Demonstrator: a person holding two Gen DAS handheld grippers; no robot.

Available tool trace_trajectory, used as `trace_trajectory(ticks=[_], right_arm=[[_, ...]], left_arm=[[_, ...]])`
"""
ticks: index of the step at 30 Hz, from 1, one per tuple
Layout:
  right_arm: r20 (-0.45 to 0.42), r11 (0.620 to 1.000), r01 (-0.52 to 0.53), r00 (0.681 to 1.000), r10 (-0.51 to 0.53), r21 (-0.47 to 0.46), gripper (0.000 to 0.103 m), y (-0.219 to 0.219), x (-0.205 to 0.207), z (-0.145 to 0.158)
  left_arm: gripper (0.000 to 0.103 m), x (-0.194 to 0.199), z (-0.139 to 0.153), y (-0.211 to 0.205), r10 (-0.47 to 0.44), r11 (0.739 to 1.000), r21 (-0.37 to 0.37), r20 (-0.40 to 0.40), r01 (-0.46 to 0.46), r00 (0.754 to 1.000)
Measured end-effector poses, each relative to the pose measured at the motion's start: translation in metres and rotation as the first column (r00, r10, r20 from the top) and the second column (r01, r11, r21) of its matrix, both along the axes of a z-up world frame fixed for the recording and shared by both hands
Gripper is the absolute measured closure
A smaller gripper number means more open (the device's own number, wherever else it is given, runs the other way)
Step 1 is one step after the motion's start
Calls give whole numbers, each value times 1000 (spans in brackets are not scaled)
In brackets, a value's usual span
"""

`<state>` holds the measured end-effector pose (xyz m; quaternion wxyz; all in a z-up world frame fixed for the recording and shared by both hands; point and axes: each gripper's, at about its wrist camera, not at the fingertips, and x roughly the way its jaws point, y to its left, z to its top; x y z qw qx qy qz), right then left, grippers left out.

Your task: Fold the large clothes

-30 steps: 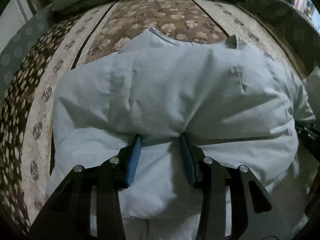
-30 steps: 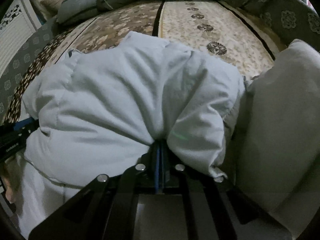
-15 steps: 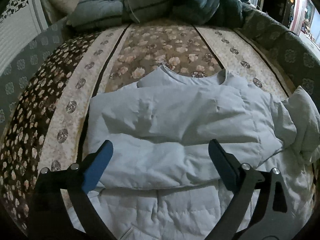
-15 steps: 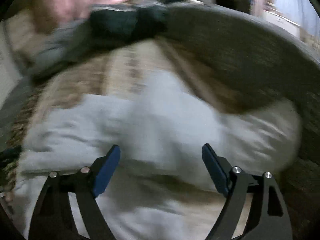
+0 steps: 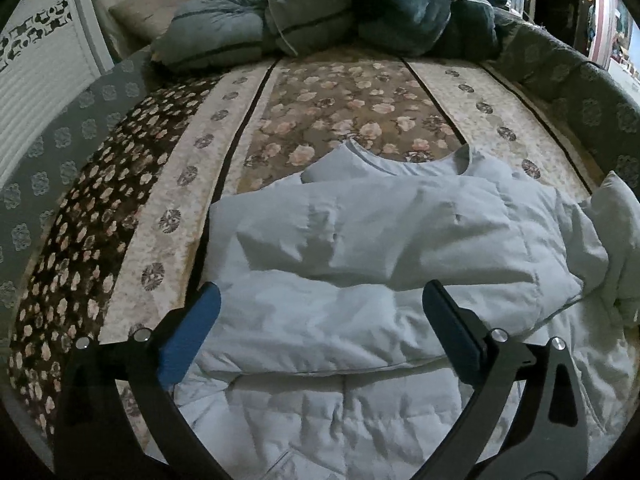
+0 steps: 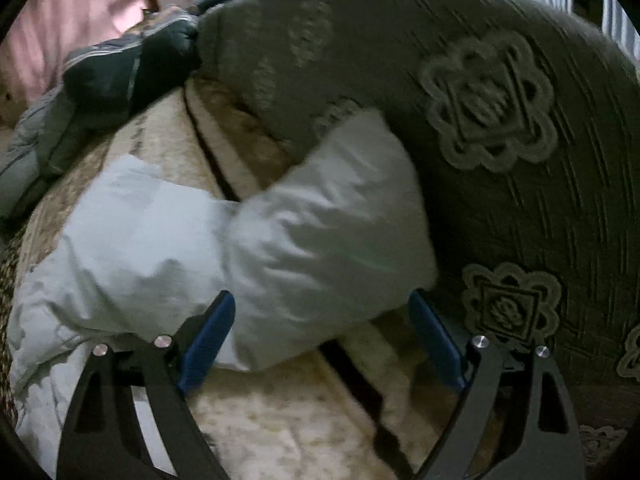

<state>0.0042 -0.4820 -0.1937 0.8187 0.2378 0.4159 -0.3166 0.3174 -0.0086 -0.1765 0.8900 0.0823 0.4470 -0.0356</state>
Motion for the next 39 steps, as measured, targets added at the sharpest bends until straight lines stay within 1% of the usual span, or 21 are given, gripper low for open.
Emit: trace_trajectory(ticks=[5, 7, 9, 11, 13, 14, 15, 16, 19, 21, 23, 25, 27, 28, 30, 32, 33, 34, 36, 37, 39], right_arm=[[-30, 1000, -14, 999, 14, 8, 14, -7, 8, -24], [-22, 999, -9, 1000, 10, 46, 14, -12, 16, -35], [-3, 998, -19, 1000, 19, 63, 14, -15, 25, -38], [9, 998, -44, 999, 43, 50, 16, -17, 39, -35], [-3, 995, -95, 995, 95, 16, 43, -15, 54, -29], [-17, 993, -116, 993, 116, 2, 62, -12, 61, -27], [-18, 991, -132, 991, 132, -7, 66, -10, 67, -24], [-21, 987, -160, 987, 160, -16, 75, -7, 74, -18], [-13, 974, -224, 974, 224, -38, 83, 3, 88, 2], [19, 961, -271, 962, 273, -60, 85, 18, 95, 28], [80, 938, -332, 937, 340, -102, 85, 38, 106, 66], [150, 903, -404, 893, 424, -148, 85, 64, 120, 110], [202, 876, -456, 854, 480, -156, 86, 83, 134, 137], [238, 856, -494, 822, 517, -153, 86, 97, 146, 153], [265, 823, -546, 779, 568, -155, 87, 122, 163, 169], [292, 774, -615, 720, 630, -152, 87, 158, 190, 182], [297, 748, -647, 692, 659, -152, 87, 175, 200, 187], [291, 703, -692, 648, 704, -162, 88, 203, 213, 194], [271, 640, -746, 588, 762, -181, 88, 243, 217, 203], [255, 592, -784, 543, 800, -187, 88, 274, 226, 206], [242, 537, -825, 493, 836, -176, 88, 309, 238, 208]], left_arm=[[3, 3, -4, 5, 6, 999, 32, -5, -6, 1000], [3, 5, -6, 8, 13, 1000, 26, -19, -12, 1000], [3, 5, -5, 11, 15, 1000, 18, -26, -14, 1000], [3, 5, -1, 12, 14, 999, 32, -15, -14, 1000], [3, 6, 2, 13, 17, 999, 44, -3, -17, 1000], [3, 6, 4, 14, 18, 999, 41, 1, -18, 1000], [3, 7, 5, 15, 20, 999, 36, 3, -20, 1000], [3, 7, 6, 15, 21, 999, 34, 4, -21, 1000], [3, 10, 4, 15, 21, 999, 31, -2, -21, 1000], [3, 12, 4, 15, 13, 1000, 25, -8, -13, 1000], [3, 13, 6, 17, 7, 1000, 21, -1, -7, 1000], [3, 14, 9, 20, 6, 1000, 14, 8, -6, 1000], [3, 15, 13, 26, 14, 1000, 0, 14, -14, 1000], [3, 14, 15, 29, 20, 1000, -7, 16, -19, 1000], [3, 14, 19, 39, 40, 999, -28, 19, -39, 999], [3, 14, 21, 48, 56, 998, -43, 20, -55, 998], [3, 14, 23, 53, 63, 997, -48, 19, -62, 998], [3, 13, 24, 60, 71, 996, -49, 20, -70, 997], [3, 12, 28, 74, 85, 996, -36, 28, -84, 996], [3, 12, 30, 80, 90, 996, -32, 31, -89, 995], [3, 12, 33, 92, 101, 995, -29, 34, -100, 994]])
